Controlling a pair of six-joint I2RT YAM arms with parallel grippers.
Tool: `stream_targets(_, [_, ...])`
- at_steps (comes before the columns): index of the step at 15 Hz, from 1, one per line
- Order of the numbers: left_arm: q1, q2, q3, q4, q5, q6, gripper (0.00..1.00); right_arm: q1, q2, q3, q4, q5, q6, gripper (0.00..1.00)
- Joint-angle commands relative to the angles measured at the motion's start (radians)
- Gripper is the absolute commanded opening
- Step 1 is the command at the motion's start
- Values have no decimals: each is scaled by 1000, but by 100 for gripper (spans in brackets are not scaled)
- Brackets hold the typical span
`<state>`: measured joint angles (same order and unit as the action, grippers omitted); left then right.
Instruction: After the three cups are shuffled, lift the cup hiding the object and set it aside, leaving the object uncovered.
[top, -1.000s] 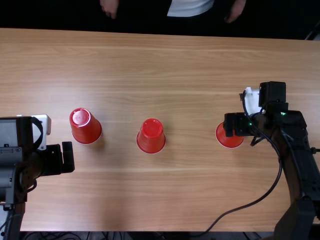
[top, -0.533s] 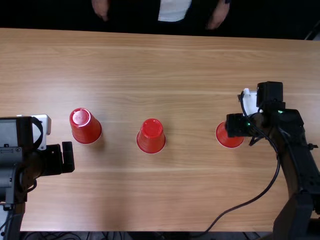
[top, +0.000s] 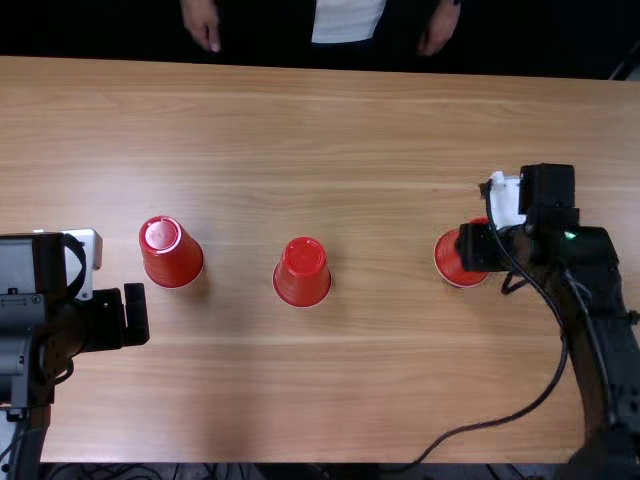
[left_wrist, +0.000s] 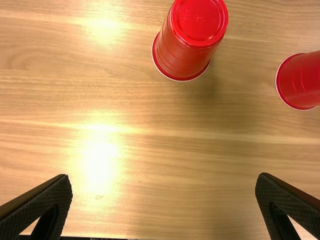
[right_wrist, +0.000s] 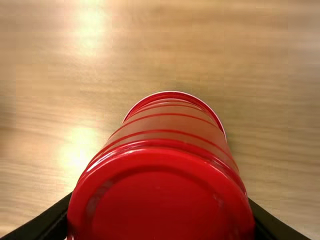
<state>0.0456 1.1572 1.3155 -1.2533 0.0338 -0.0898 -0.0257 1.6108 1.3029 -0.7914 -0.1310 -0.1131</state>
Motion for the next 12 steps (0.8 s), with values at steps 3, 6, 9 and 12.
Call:
stream_targets(3, [-6, -5, 19, -4, -1, 5, 100, 12, -143, 29, -9, -5, 49, 16])
stream_targets(6, [-6, -7, 19, -8, -1, 5, 100, 1, -200, 18, -33, -3, 49, 17])
stream_targets(9, [-6, -7, 18, -9, -1, 5, 100, -94, -255, -8, -75, 4, 49, 18])
stream_targets(12, [-6, -7, 18, -11, -1, 5, 100, -184, -292, -86, -68, 4, 38, 19])
